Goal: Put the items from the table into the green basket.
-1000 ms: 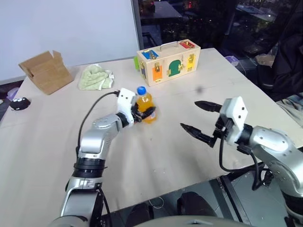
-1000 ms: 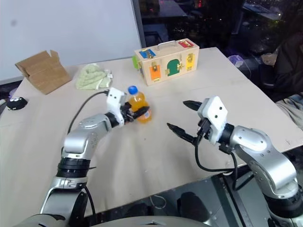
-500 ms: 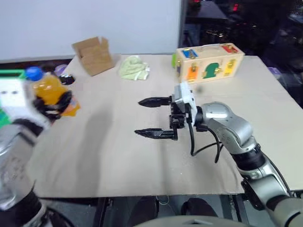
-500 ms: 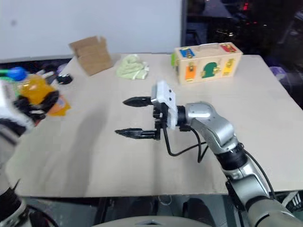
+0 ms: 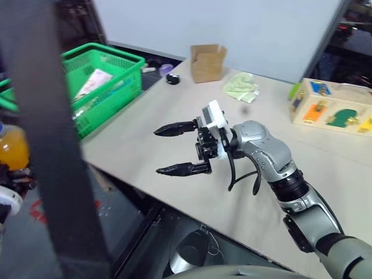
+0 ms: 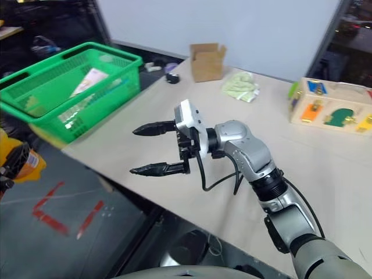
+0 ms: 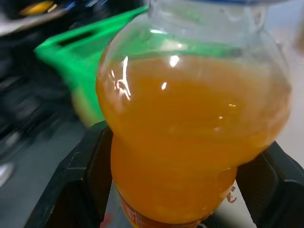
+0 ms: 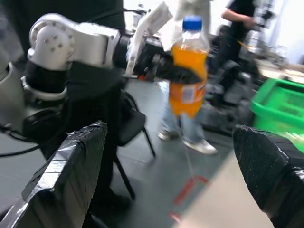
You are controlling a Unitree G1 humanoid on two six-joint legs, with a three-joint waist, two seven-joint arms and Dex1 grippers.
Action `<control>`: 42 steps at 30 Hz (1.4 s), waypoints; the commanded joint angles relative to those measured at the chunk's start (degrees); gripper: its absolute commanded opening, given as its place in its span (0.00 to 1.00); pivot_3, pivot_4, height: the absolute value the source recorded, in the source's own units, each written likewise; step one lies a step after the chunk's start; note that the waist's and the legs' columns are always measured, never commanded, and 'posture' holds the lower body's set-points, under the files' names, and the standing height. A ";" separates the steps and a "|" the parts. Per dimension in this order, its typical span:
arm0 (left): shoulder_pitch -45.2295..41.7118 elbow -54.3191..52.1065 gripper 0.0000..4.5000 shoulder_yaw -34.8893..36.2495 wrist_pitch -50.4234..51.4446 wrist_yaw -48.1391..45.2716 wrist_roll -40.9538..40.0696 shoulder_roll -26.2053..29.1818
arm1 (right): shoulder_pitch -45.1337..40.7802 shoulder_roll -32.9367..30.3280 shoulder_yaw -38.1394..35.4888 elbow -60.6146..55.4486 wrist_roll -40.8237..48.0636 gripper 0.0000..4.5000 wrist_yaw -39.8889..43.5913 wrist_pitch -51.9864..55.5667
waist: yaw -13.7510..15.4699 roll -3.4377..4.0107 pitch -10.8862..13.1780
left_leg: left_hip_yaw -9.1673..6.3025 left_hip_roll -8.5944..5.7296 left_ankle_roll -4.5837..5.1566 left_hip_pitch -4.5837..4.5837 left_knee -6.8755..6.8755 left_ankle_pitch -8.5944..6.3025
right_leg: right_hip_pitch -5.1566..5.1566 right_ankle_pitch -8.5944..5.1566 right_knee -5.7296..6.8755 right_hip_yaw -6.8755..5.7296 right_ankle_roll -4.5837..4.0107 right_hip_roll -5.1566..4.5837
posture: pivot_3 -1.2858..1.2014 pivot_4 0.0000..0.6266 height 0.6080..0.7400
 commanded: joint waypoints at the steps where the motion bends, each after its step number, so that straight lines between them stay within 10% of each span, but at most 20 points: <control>1: -1.39 0.79 0.65 0.58 -3.30 0.07 0.65 2.11 | -1.36 1.65 -1.84 -2.73 -1.93 1.00 -6.87 1.34 | 2.73 0.01 0.01 | 0.01 0.01 -0.22 0.00 -0.01 -0.13 | -0.01 -0.02 -0.01 -0.01 0.02 0.00 | 0.79 0.00 1.00; 9: -6.86 18.41 0.65 -8.71 -10.70 1.20 7.62 13.65 | -0.93 4.46 -2.31 -5.55 -8.94 1.00 -22.20 4.56 | 6.34 0.06 0.04 | 0.14 0.18 -0.43 0.00 -0.04 -0.24 | -0.07 -0.19 -0.11 -0.36 0.19 -0.12 | 0.76 0.00 1.00; 25: -28.91 83.58 0.65 -35.70 -56.92 -16.67 23.36 42.94 | -0.59 11.24 -7.29 -7.84 -6.86 1.00 -31.57 6.13 | 1.03 0.08 0.06 | 0.86 0.27 -0.40 -0.30 -0.60 -0.23 | -0.82 -0.12 -0.10 -0.60 -0.17 0.37 | 0.72 0.00 1.00; 34: -64.27 116.27 0.65 -58.10 -78.75 -21.65 37.27 41.18 | 0.19 11.26 -6.60 -8.75 -7.67 1.00 -32.65 5.31 | -0.73 -0.20 -0.04 | 0.89 0.28 -0.40 -0.31 -0.56 -0.22 | -0.81 -0.09 -0.03 -0.63 -0.17 0.51 | 0.71 0.00 1.00; 42: -82.21 130.12 0.65 -61.86 -83.21 -12.53 42.77 33.33 | 0.77 11.07 -6.91 -8.88 -8.51 1.00 -33.71 4.38 | -2.41 -0.43 -0.19 | 0.85 0.27 -0.40 -0.24 -0.49 -0.21 | -0.75 -0.03 0.10 -0.65 -0.24 0.52 | 0.68 0.00 1.00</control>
